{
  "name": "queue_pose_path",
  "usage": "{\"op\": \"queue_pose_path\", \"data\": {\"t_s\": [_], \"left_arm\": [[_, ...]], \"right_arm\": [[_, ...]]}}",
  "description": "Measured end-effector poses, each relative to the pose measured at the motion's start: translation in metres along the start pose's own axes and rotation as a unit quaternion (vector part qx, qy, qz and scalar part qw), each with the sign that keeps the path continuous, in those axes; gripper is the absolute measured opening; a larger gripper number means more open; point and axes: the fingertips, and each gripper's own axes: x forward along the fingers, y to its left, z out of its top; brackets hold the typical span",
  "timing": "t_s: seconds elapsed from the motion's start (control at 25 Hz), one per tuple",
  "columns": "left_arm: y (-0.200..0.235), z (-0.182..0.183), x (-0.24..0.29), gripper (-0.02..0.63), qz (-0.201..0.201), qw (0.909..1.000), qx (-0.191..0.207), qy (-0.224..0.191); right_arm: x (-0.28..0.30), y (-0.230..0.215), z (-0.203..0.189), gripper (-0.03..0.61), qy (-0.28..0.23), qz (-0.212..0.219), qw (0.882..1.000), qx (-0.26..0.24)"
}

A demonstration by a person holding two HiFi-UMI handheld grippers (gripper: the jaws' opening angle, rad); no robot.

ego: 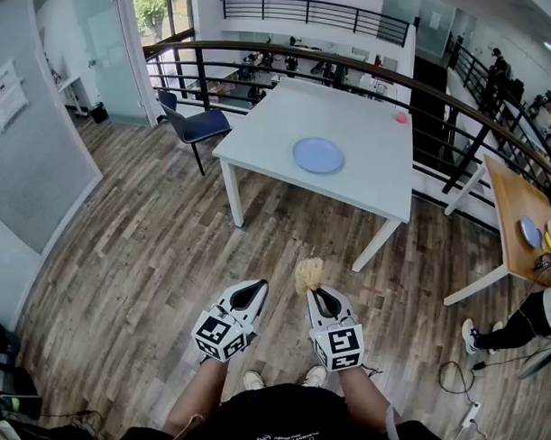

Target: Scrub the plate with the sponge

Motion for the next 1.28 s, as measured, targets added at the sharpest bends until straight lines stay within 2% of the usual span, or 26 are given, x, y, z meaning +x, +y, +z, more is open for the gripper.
{"op": "queue_pose_path", "data": {"t_s": [0.44, 0.72, 0.88, 1.08, 1.2, 1.28], "left_arm": [[0.036, 0.008, -0.024, 0.012, -0.015, 0.9998, 0.011, -0.003], [0.045, 0.007, -0.024, 0.012, -0.033, 0.9993, 0.015, 0.006], [0.059, 0.008, -0.007, 0.012, -0.031, 0.9993, 0.018, 0.014], [0.078, -0.001, 0.036, 0.012, -0.025, 0.9993, 0.012, 0.025], [0.101, 0.001, 0.073, 0.012, -0.003, 0.9995, 0.023, 0.024], [0.116, 0.01, 0.103, 0.012, 0.009, 0.9992, 0.034, 0.02]], "right_arm": [[0.026, 0.033, 0.008, 0.043, -0.004, -0.016, 1.0, -0.004], [0.03, 0.039, 0.003, 0.044, 0.003, -0.009, 1.0, 0.027], [0.044, 0.019, 0.004, 0.044, 0.005, -0.016, 0.999, 0.037], [0.078, -0.026, 0.001, 0.044, 0.003, -0.015, 0.999, 0.046], [0.111, -0.058, 0.003, 0.044, 0.0, -0.009, 0.999, 0.046], [0.133, -0.082, 0.012, 0.044, -0.009, 0.003, 0.998, 0.068]]}}
